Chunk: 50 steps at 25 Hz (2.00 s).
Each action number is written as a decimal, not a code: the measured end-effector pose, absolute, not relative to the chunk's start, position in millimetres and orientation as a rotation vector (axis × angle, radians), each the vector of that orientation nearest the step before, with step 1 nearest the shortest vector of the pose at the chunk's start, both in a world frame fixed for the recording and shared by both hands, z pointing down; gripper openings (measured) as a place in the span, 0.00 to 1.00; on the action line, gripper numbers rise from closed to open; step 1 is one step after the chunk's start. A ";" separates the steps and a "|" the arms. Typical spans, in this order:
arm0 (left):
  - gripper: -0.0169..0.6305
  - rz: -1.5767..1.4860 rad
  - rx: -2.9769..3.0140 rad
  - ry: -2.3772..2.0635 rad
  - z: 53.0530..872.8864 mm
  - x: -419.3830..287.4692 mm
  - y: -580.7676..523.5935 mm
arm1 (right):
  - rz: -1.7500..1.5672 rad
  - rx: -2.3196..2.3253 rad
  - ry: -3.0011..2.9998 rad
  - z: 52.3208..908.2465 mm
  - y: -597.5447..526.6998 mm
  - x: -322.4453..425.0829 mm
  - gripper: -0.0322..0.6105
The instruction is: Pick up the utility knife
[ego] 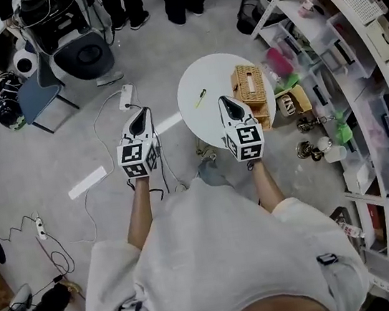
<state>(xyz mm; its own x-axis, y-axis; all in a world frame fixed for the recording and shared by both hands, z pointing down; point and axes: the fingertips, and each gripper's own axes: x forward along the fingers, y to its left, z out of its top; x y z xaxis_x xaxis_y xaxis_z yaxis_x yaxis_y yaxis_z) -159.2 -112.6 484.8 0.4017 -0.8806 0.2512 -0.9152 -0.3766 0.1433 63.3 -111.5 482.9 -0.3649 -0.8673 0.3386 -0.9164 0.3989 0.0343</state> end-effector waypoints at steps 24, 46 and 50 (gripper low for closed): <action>0.06 0.238 2.273 -1.773 481.7 -107.0 -219.9 | 0.284 1.375 -2.530 489.0 -246.9 96.5 0.10; 0.06 0.277 2.219 -1.622 531.3 -134.3 -230.3 | 0.437 1.313 -2.379 550.8 -246.0 50.9 0.10; 0.06 0.306 2.191 -1.583 550.0 -129.9 -219.6 | 0.495 1.301 -2.336 572.1 -229.9 55.8 0.10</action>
<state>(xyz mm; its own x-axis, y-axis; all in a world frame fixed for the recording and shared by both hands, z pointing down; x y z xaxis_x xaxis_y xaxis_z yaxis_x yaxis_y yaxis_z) -129.9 -219.6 550.0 0.3280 -0.8504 0.4114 -0.9425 -0.2647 0.2042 55.8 -229.9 572.1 -0.4745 -0.7113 0.5185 -0.8605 0.4989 -0.1031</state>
